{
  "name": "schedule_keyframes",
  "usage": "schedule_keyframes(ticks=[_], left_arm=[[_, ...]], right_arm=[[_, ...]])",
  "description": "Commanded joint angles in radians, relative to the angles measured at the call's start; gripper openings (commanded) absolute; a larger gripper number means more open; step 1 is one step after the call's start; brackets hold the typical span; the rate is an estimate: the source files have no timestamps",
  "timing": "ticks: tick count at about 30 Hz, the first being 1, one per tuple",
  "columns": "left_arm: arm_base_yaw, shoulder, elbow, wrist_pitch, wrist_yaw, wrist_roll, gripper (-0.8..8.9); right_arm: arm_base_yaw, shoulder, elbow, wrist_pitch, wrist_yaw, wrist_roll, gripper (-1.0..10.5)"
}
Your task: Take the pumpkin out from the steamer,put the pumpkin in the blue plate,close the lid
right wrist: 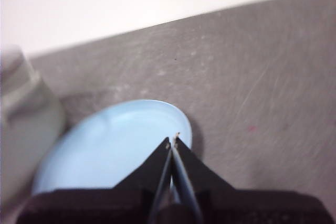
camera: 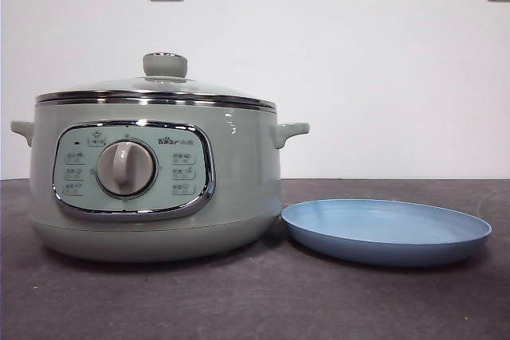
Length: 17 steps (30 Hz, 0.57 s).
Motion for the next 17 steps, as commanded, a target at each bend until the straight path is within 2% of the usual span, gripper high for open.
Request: schedule_keyframes(ticks=[1,4,9,17], left_arm=[[0.003,-0.003,-0.014,0.000,0.138,-0.209,-0.04],[0.003,-0.003,-0.014,0.000,0.167,-0.209,-0.04],[0.003,-0.003,-0.014,0.001,0.167,-0.209,-0.04],[0.003,0.001,0.052,-0.033,0.156,-0.209,-0.06]], right_arm=[[0.000,0.000,-0.013,0.003,0.000,0.399,0.0],[0.000,0.000,-0.013,0.002,0.005,0.411,0.0],[0.000,0.000,-0.013,0.003,-0.003,0.385,0.0],[0.000,0.016,0.035,-0.052,-0.053,0.384,-0.1]])
